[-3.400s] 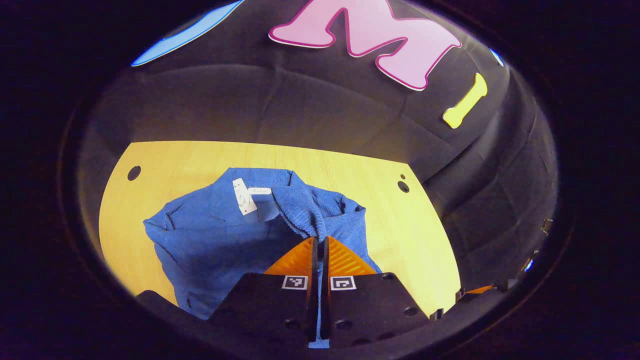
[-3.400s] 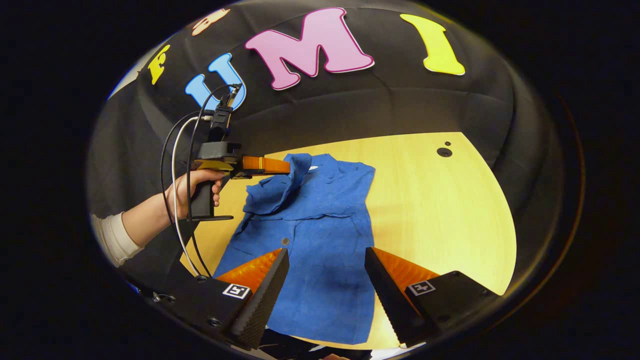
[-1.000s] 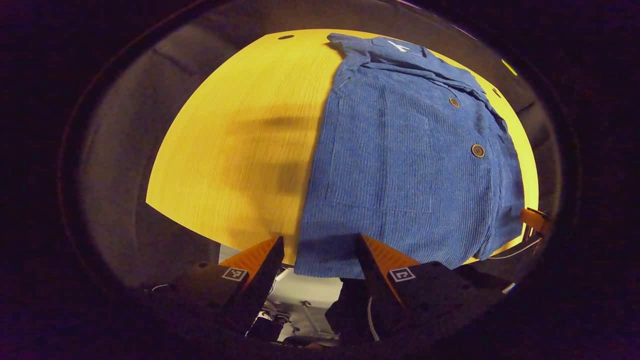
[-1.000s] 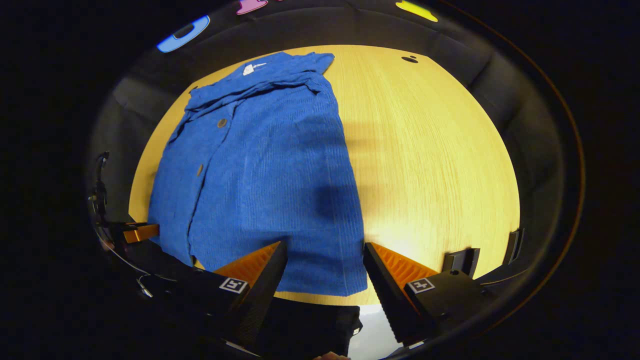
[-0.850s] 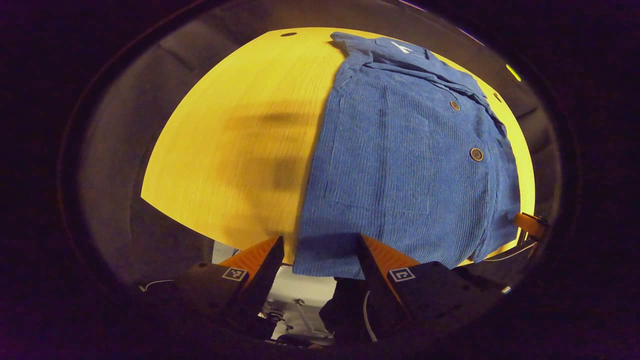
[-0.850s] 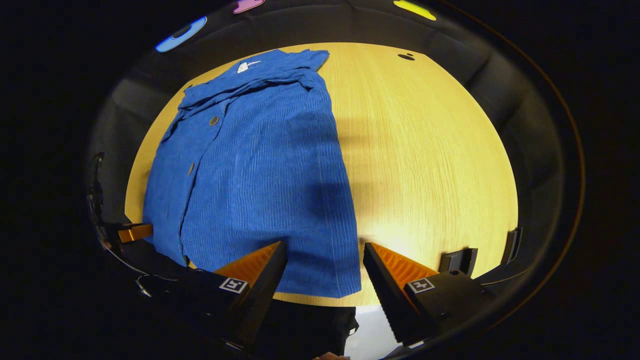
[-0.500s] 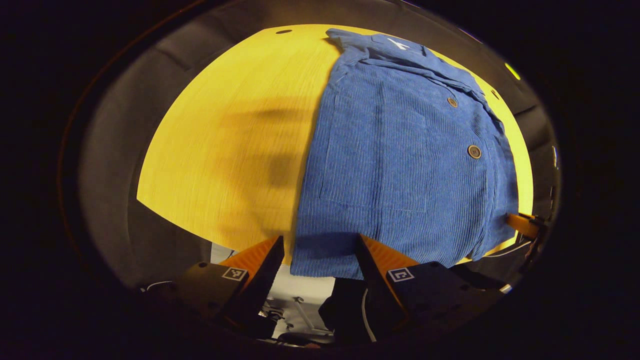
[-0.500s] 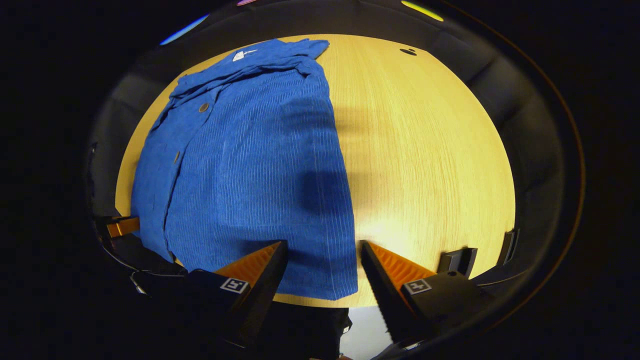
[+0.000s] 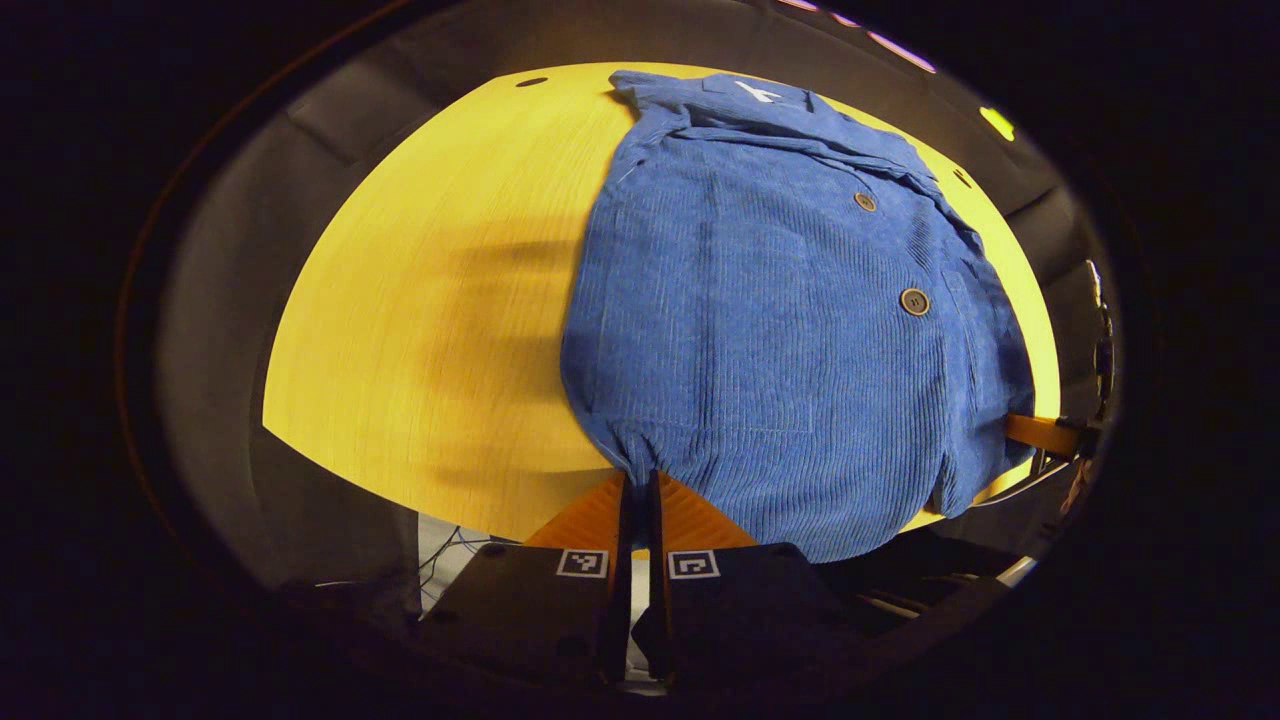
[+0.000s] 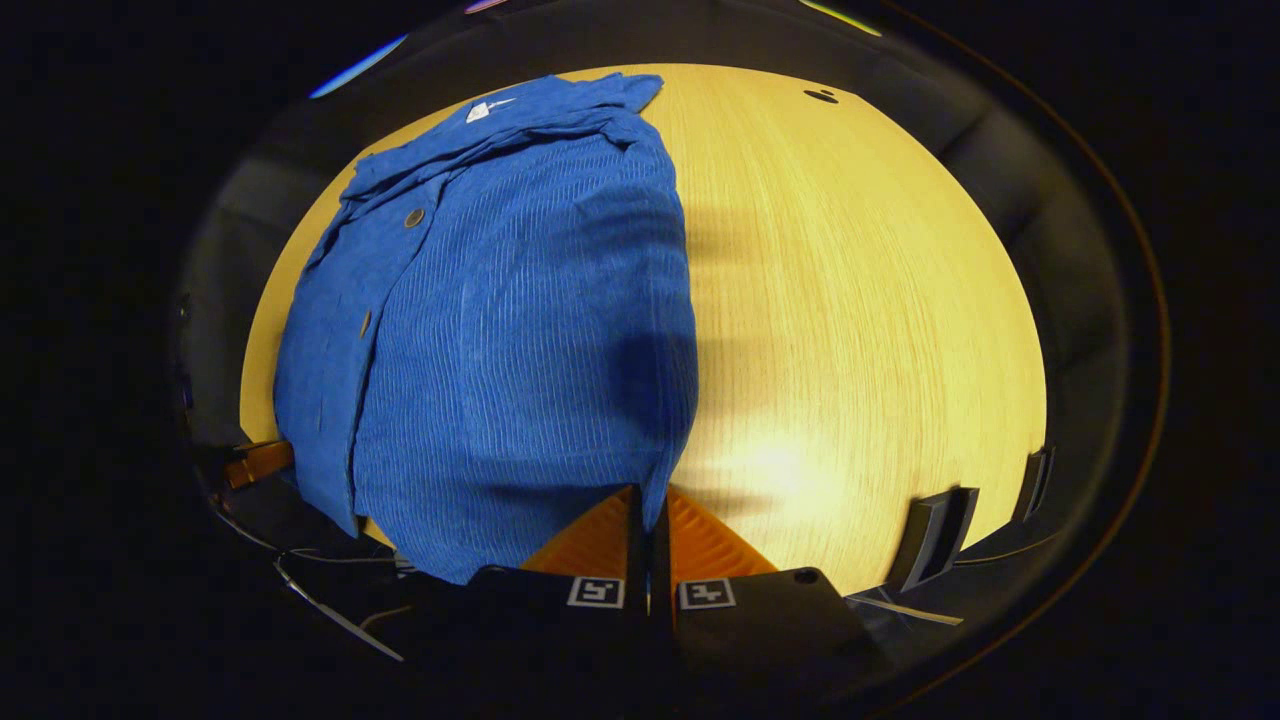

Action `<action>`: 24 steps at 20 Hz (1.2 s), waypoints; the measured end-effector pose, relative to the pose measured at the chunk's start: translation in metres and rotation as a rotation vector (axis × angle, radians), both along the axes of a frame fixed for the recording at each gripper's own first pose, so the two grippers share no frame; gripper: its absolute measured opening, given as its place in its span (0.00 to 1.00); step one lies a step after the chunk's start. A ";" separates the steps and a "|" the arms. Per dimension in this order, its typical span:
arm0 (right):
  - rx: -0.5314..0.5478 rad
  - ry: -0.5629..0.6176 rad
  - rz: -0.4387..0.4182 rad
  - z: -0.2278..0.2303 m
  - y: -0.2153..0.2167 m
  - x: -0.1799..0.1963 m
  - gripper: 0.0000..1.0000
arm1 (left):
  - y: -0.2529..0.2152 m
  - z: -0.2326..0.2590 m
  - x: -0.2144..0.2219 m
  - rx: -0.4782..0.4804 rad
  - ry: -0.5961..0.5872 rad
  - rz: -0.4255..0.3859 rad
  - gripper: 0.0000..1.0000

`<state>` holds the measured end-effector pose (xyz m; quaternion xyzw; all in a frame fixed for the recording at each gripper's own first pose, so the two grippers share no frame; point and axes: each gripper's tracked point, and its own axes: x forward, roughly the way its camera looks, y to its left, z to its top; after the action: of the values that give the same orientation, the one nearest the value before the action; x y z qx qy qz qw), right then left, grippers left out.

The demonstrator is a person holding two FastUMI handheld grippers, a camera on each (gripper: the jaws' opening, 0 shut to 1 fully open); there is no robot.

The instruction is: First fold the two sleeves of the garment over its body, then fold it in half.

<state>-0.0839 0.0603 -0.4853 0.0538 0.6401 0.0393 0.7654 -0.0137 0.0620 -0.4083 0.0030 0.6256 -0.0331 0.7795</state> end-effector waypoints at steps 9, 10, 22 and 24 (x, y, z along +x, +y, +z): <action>0.071 -0.097 -0.032 0.050 0.017 0.018 0.05 | -0.014 0.058 0.013 -0.195 -0.105 0.002 0.00; 0.074 -0.117 -0.028 0.061 0.019 0.024 0.05 | -0.014 0.068 0.016 -0.195 -0.127 -0.012 0.00; 0.099 -0.466 0.006 0.197 0.050 0.135 0.05 | -0.016 0.193 0.084 -0.257 -0.368 -0.070 0.00; 0.098 -0.540 0.003 0.224 0.056 0.170 0.05 | -0.022 0.216 0.102 -0.277 -0.427 -0.079 0.00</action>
<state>0.0865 0.1162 -0.2610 0.0776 0.4101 0.0844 0.9048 0.0884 0.0403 -0.1923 -0.0726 0.4357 -0.1474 0.8849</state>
